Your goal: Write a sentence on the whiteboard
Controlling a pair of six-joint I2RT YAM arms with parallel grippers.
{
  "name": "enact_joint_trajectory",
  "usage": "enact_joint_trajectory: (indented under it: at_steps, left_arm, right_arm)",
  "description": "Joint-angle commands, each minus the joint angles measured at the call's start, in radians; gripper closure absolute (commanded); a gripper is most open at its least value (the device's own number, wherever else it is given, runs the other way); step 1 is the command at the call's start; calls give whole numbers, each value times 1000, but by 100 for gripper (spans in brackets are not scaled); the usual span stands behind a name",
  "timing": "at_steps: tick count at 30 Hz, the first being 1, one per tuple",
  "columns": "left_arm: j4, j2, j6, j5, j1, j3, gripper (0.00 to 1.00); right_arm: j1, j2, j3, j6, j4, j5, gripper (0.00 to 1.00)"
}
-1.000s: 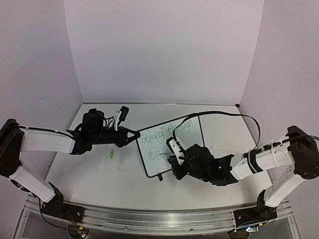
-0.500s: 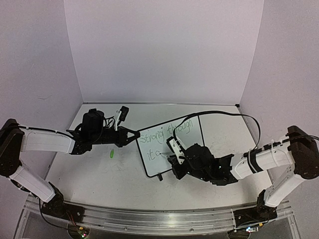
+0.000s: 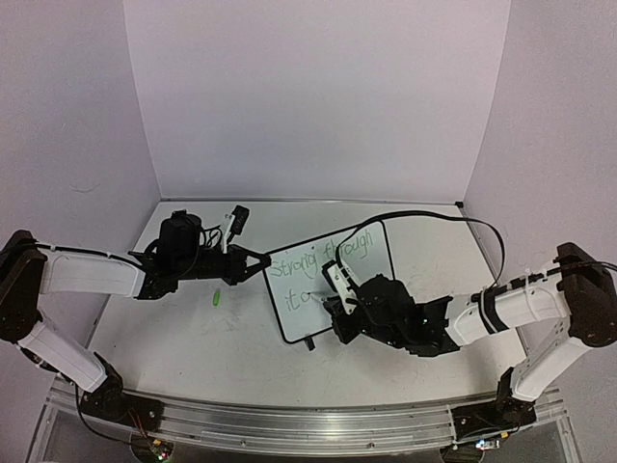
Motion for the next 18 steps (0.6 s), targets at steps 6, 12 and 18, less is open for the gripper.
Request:
enact_joint_trajectory:
  at_steps: [6, 12, 18]
  left_arm:
    - [-96, 14, 61, -93, 11, -8, 100]
    - [-96, 20, 59, -92, 11, -6, 100]
    - [-96, 19, 57, -94, 11, -4, 100]
  right_arm:
    - [-24, 3, -10, 23, -2, 2, 100]
    - [-24, -16, -36, 32, -10, 0, 100]
    - [-25, -16, -40, 32, -15, -5, 100]
